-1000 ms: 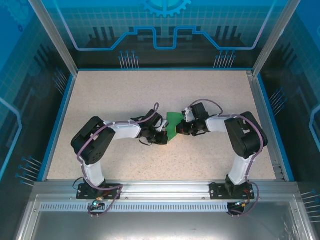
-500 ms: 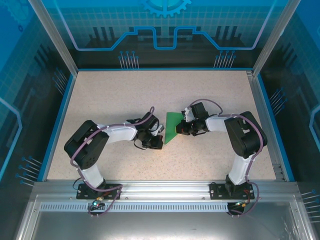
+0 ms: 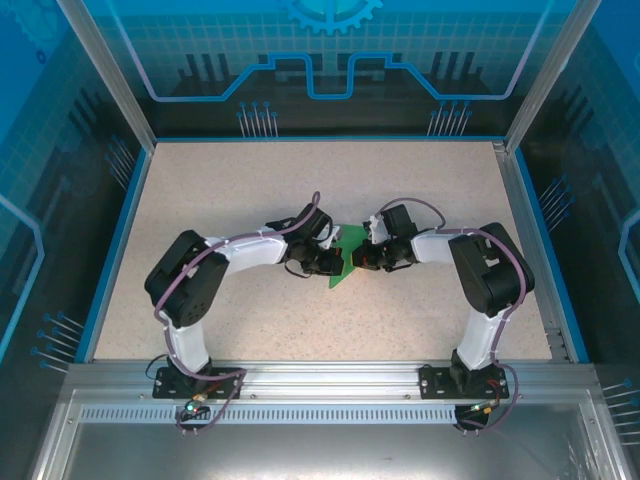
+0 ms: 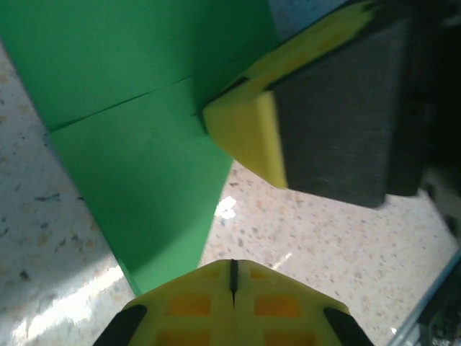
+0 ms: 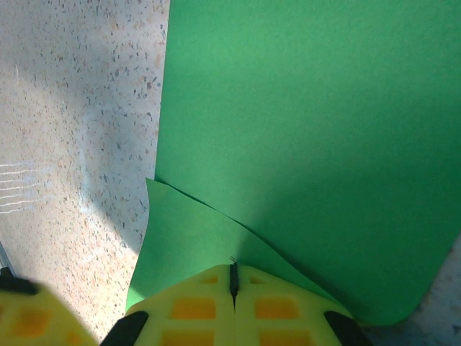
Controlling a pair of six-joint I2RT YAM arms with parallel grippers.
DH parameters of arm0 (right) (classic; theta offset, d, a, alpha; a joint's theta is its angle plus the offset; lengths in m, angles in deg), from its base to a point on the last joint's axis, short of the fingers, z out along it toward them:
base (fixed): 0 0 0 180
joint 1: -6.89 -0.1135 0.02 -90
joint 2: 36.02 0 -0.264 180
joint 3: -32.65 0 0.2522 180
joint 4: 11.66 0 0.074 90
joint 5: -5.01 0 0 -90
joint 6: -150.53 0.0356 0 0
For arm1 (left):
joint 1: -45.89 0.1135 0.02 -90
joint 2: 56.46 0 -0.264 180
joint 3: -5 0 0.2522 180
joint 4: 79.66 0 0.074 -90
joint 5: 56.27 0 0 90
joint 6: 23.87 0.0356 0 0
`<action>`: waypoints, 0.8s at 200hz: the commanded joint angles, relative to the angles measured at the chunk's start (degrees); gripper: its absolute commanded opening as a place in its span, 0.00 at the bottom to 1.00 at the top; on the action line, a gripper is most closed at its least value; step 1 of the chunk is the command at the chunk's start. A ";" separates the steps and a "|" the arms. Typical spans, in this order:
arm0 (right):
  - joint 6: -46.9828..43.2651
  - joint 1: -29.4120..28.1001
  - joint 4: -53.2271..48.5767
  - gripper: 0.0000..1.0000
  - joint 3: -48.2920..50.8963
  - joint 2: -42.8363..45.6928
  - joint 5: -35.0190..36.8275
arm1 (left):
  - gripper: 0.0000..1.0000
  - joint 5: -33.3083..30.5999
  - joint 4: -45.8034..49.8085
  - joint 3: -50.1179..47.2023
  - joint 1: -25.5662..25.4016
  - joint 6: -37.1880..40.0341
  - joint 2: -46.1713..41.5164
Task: Fold a paper plane with a square sheet of paper (pick it up from the middle)
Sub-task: Third fold the triangle at the center of the table.
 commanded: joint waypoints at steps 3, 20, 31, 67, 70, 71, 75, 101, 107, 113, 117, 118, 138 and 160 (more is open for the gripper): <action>-0.45 -0.60 -3.38 0.00 0.67 -0.89 0.51 | 0.04 1.70 0.86 1.83 0.17 1.32 3.67; -0.45 -0.71 -3.55 0.00 0.45 -0.72 0.52 | 0.04 1.53 0.88 2.09 0.18 1.63 5.11; -0.53 -0.71 -3.64 0.00 0.19 -0.63 0.69 | 0.04 1.36 0.84 1.85 0.22 1.78 5.64; -1.02 -0.31 -4.23 0.00 0.06 -1.06 1.70 | 0.03 -0.03 1.38 -0.03 0.22 3.41 7.18; -1.12 -0.20 -4.20 0.00 0.03 -1.15 1.91 | 0.03 -0.05 1.36 -0.25 0.18 3.44 7.33; -1.13 -0.21 -4.22 0.00 0.02 -1.19 1.93 | 0.03 -0.10 1.34 -0.36 0.22 3.43 7.35; -1.22 0.00 -4.33 0.00 0.02 -1.23 2.12 | 0.03 -0.14 1.27 -0.71 0.22 3.58 7.44; -1.28 1.69 -3.49 0.00 0.10 -1.48 2.96 | 0.03 -0.56 1.06 -2.69 0.22 3.98 7.38; -1.32 2.09 -3.31 0.00 -1.56 -1.46 3.07 | 0.03 -0.72 1.10 -3.21 0.18 4.10 7.30; -1.25 2.60 -3.17 0.00 -1.65 -1.58 3.39 | 0.03 -0.83 1.10 -3.71 0.25 4.26 7.19; -1.24 2.81 -3.12 0.00 -1.70 -1.55 3.68 | 0.03 -0.86 1.19 -3.97 0.17 4.36 7.11; -1.23 2.94 -3.16 0.00 -1.74 -1.57 3.76 | 0.03 -0.85 1.17 -4.10 0.17 4.37 7.11; -1.06 4.04 -3.24 0.00 -2.23 -1.90 5.46 | 0.03 -0.76 0.87 -5.65 0.21 4.60 6.68; -1.31 5.18 -4.15 0.00 -3.08 -2.28 7.11 | 0.02 -1.02 0.73 -7.32 0.17 4.69 5.84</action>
